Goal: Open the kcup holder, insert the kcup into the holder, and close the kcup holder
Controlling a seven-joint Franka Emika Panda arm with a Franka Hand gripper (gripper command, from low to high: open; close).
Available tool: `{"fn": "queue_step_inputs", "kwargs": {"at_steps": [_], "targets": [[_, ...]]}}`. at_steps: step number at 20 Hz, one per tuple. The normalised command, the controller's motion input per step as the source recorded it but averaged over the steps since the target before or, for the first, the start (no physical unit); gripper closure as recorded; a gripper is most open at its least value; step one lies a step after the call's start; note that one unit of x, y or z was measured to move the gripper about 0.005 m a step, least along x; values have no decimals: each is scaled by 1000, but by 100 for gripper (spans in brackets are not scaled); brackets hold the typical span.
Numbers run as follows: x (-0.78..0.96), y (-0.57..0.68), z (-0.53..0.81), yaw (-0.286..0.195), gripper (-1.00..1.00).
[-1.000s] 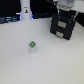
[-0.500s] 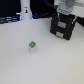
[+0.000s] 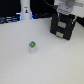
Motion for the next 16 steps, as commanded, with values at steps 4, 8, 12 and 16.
{"fn": "queue_step_inputs", "kwargs": {"at_steps": [4, 8, 12, 16], "targets": [[-289, 1, -363, -6, -100], [-117, 68, -21, -2, -100], [-461, 0, 329, 0, -100], [-205, 11, -130, -6, -100]]}}
